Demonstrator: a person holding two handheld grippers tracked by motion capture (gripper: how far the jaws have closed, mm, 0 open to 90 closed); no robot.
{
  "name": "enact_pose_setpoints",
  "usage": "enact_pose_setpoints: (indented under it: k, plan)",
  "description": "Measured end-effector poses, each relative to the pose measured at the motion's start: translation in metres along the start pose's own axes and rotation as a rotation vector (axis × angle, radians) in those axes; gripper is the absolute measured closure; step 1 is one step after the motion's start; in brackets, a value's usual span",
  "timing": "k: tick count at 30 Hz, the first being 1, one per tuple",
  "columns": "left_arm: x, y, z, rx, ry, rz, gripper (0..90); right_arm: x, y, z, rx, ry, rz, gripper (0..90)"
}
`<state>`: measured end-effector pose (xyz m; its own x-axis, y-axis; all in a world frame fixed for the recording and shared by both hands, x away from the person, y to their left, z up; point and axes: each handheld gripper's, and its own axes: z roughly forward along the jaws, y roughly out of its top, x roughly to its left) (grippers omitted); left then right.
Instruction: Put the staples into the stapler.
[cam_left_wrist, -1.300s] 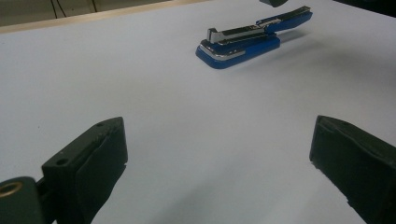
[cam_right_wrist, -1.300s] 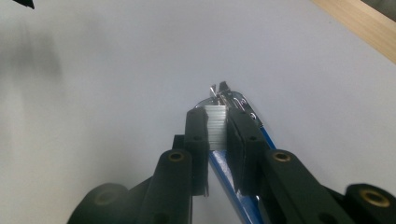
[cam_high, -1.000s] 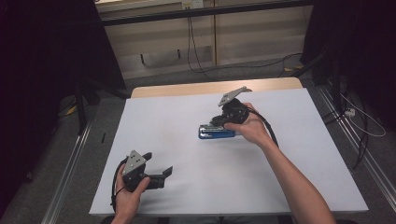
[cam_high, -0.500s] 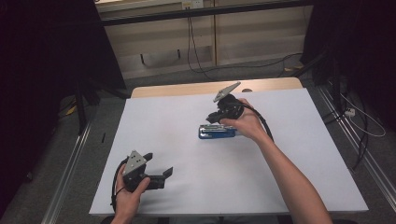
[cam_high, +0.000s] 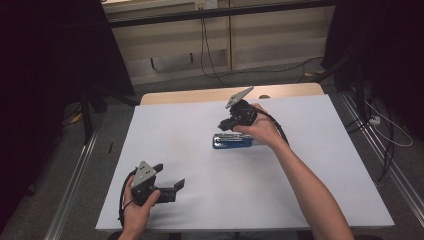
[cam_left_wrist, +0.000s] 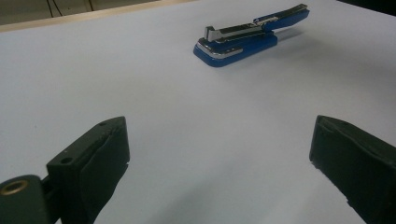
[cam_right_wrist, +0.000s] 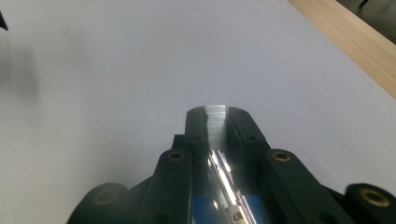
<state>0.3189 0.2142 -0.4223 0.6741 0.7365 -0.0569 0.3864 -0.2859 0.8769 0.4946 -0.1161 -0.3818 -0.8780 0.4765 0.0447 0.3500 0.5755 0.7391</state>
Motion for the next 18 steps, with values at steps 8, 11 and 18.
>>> enact_pose_setpoints:
  k: [8,11,18]
  plan:
    - [0.001,-0.001,0.000,0.002,0.000,-0.006,5.1,-0.004,0.001,0.008,0.005,0.008,-0.005,79.1]
    - [0.001,0.000,0.000,0.002,0.006,-0.005,5.1,-0.005,-0.001,0.011,0.023,0.015,-0.014,79.1]
    - [0.002,0.000,0.000,-0.001,0.006,0.000,5.1,-0.005,-0.003,0.016,0.037,0.055,-0.055,79.1]
